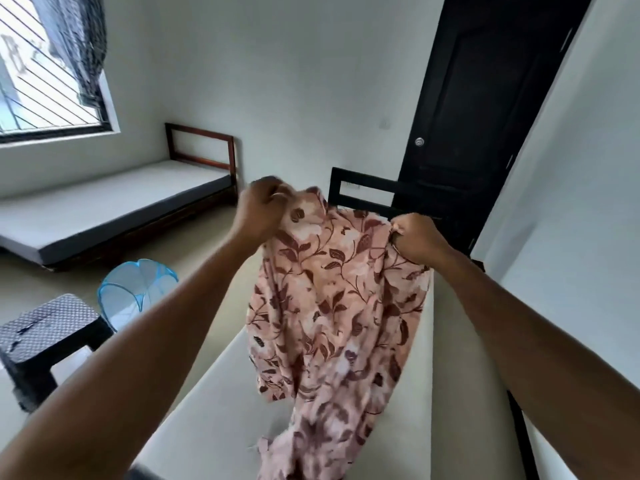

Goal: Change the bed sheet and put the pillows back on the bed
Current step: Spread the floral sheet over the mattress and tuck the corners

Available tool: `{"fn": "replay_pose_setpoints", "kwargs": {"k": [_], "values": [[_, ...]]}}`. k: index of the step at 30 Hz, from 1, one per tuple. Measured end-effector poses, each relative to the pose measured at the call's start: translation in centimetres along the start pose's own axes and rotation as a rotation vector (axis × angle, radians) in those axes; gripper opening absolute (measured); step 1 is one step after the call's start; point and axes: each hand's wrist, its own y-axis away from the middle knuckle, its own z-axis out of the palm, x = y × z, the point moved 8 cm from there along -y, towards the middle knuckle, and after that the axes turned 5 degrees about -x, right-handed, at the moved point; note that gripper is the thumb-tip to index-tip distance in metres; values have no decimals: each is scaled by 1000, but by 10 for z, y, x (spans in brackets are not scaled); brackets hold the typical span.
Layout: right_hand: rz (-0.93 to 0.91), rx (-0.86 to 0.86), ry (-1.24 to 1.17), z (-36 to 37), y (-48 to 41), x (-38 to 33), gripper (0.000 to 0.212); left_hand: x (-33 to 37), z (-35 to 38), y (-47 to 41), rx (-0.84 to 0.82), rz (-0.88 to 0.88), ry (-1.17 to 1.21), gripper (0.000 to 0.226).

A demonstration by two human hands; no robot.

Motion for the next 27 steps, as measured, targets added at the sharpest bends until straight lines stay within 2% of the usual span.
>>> {"fn": "replay_pose_setpoints", "kwargs": {"k": [1, 2, 3, 4, 5, 6, 7, 8, 12, 15, 18, 20, 24, 27], "values": [[-75, -4, -173, 1, 1, -14, 8, 22, 16, 0, -65, 58, -7, 20], [-164, -81, -347, 2, 5, -36, 17, 38, 30, -1, -113, 94, 7, 20], [-258, -188, -465, 5, 10, -59, 37, 50, 40, -3, -147, 104, 52, 19], [-334, -284, -495, 11, 16, -80, 50, 56, 46, -3, -160, 90, 75, 19], [-374, -336, -462, 15, 21, -94, 50, 60, 53, -3, -178, 82, 84, 20], [-392, -338, -374, 20, 20, -102, 37, 61, 55, -1, -183, 83, 65, 21], [-401, -288, -263, 22, 16, -108, 20, 56, 54, 3, -174, 95, 16, 22], [-406, -214, -174, 20, 13, -111, 13, 51, 54, 8, -166, 109, -58, 21], [-344, -34, -143, 3, 4, -106, 24, -3, 63, 38, -170, 87, -315, 31], [-372, -9, -129, -3, 3, -116, 29, -50, 56, 57, -31, 32, -388, 25], [-361, 63, -246, -22, 1, -117, 30, -93, 39, 79, 188, -134, -395, 30], [-360, 127, -333, -41, 0, -113, 31, -118, 32, 91, 264, -254, -405, 34], [-249, 366, -539, -87, -14, -75, 30, -169, 20, 105, 311, -483, -393, 18], [-62, 634, -496, -121, -10, -22, 25, -209, 1, 114, 286, -646, -419, 15]]}}
